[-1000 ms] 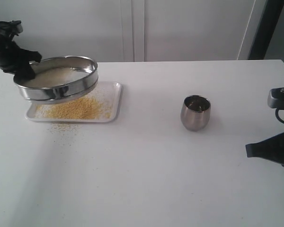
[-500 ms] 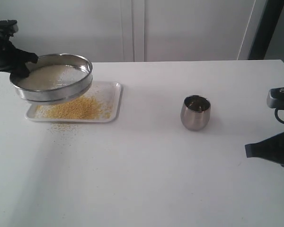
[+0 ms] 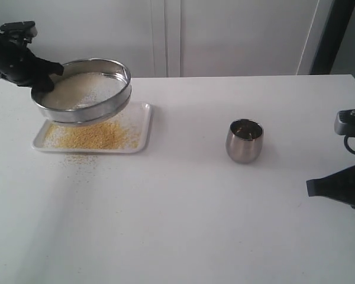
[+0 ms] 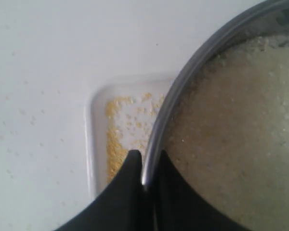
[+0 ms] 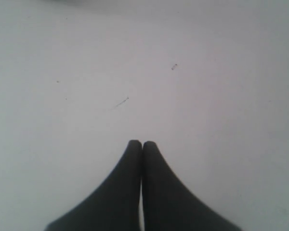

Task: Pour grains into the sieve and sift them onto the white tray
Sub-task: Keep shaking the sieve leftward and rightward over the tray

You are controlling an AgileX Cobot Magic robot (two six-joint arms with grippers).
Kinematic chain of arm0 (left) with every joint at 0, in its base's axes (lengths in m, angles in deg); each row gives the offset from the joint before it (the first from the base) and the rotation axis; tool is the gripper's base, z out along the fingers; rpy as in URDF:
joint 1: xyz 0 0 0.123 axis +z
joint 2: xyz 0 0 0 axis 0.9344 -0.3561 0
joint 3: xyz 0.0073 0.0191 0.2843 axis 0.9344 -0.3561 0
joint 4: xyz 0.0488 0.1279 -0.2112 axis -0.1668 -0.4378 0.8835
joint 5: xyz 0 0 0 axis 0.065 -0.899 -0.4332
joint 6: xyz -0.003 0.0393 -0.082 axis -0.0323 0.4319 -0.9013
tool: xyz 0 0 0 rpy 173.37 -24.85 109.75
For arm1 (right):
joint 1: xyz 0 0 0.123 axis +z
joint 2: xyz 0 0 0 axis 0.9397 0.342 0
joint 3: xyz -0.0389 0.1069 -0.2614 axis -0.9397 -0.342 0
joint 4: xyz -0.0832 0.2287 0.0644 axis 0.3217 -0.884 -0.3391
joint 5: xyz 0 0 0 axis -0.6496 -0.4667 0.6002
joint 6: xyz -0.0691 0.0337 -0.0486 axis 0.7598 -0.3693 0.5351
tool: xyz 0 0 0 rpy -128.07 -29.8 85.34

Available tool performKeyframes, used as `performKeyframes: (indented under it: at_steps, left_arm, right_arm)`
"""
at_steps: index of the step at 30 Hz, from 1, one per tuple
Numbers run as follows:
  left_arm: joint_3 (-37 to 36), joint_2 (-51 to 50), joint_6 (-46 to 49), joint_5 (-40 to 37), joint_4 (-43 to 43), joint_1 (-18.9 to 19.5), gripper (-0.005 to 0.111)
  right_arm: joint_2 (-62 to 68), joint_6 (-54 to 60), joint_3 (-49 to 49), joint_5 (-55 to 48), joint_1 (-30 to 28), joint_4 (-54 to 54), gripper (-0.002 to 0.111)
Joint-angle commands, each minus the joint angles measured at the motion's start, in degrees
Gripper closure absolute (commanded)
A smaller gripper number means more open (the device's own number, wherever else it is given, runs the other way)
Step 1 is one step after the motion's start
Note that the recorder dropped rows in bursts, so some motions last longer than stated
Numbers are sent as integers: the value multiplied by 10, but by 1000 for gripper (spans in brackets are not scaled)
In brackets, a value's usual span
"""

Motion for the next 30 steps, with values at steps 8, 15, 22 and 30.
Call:
performKeyframes:
  at_steps: [8,15,22,30]
  left_arm:
    - [0,29,-27,-63,25,-9,107]
    - [5,23,6,-30,12,-16,107]
    - [-2,13,131,67,22,-26,107]
    - [-1,25,-84,37,-4,26,107]
  right_arm:
    - [-4,-3,-3,6,-5,2,108]
    - [-4,-3,-3,5,-5,2,108]
    - [-4,-5,-3,5,-5,2,108]
    - [-4,-5,-3,6,-5,2,108]
